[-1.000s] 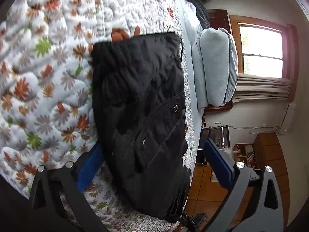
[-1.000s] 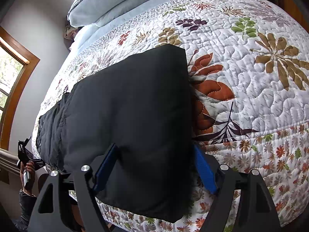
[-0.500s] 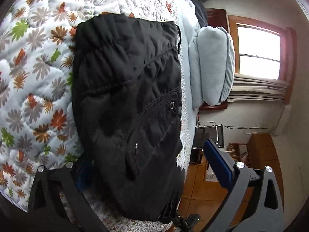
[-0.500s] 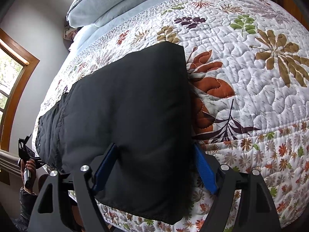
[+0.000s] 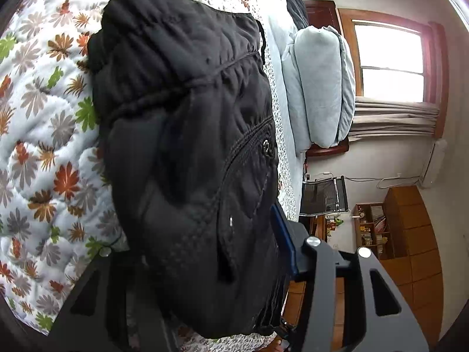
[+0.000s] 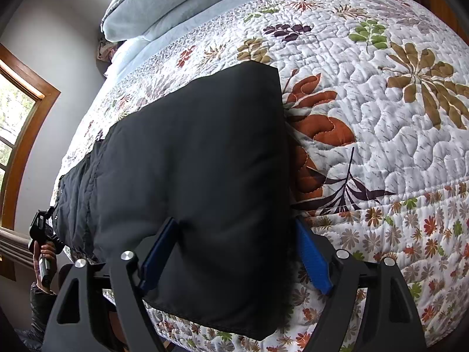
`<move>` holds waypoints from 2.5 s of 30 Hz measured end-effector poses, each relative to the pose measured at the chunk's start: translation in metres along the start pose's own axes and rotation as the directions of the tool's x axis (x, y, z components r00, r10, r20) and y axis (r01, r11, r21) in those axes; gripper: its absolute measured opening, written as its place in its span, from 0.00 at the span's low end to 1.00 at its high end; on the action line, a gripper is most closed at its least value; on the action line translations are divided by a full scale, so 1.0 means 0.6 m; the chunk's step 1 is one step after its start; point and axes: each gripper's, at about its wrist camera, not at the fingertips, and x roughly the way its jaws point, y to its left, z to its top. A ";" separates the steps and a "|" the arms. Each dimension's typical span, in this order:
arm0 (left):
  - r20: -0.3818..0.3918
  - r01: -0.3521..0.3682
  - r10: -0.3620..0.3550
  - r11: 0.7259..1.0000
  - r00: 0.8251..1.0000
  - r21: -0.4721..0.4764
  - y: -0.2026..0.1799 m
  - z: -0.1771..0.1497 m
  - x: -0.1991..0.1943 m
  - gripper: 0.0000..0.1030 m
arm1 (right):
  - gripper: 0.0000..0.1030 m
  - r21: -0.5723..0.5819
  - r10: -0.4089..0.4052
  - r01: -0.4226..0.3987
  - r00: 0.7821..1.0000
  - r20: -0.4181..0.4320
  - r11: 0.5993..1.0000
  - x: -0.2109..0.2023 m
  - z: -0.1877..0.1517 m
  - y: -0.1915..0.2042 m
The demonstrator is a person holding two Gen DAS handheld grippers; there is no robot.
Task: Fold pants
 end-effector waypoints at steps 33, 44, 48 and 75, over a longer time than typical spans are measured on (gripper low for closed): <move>0.013 -0.021 0.018 0.982 1.000 0.187 -0.066 -0.015 0.007 0.21 | 0.35 -0.026 0.025 -0.025 1.000 -0.017 0.999 -0.008 0.030 -0.009; 0.035 0.092 -0.111 0.932 0.993 0.350 -0.149 -0.057 -0.010 0.23 | 0.37 0.031 0.053 -0.053 0.999 -0.001 0.998 -0.017 0.021 -0.020; 0.024 0.115 -0.138 0.895 0.990 0.432 -0.188 -0.081 -0.009 0.23 | 0.37 0.055 0.047 -0.048 0.998 0.029 0.997 -0.030 0.019 -0.030; -0.196 0.105 0.113 0.543 0.974 0.833 -0.390 -0.312 0.212 0.31 | 0.43 0.061 0.147 -0.159 0.975 0.164 0.985 -0.101 0.036 -0.029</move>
